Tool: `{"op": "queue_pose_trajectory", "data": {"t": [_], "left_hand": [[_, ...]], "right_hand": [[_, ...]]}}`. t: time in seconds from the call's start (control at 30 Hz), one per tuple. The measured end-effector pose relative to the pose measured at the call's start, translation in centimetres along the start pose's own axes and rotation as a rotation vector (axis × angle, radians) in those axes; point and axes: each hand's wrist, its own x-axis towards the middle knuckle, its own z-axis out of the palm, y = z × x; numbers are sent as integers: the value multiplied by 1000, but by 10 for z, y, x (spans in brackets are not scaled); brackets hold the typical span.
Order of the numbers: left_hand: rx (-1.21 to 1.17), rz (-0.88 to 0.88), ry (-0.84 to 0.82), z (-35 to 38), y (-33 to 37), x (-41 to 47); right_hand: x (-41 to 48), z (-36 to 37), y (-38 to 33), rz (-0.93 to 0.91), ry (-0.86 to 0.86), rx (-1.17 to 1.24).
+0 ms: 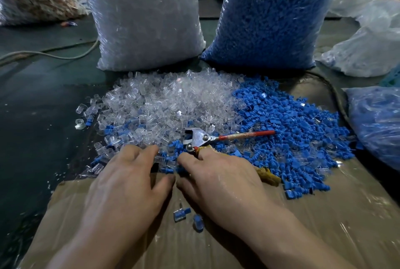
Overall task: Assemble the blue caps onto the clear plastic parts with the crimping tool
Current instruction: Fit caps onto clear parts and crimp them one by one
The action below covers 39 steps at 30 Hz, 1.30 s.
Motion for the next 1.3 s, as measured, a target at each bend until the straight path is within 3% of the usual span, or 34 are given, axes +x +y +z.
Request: {"op": "queue_pose_trajectory", "data": {"t": [0.23,0.5,0.77,0.93,1.1,1.3], "left_hand": [[-137,40,52,1,0,-1],[-194,253,44,10,1,0],[-367,212,105,16,-2,2],[-370,211,133,17,-2,1],[-212,195,121,14,-4,-1],[-273,104,98,11,-4,0]], "right_hand": [[0,0,-5,38,26,35],[-1,0,-6,141,12,-108],[-2,-6,-6,93,24,-34],[-3,-12,-8,72,-38,12],[-5,-12,-7,79,-91,6],[-4,-11,-5,101,-130,18]]}}
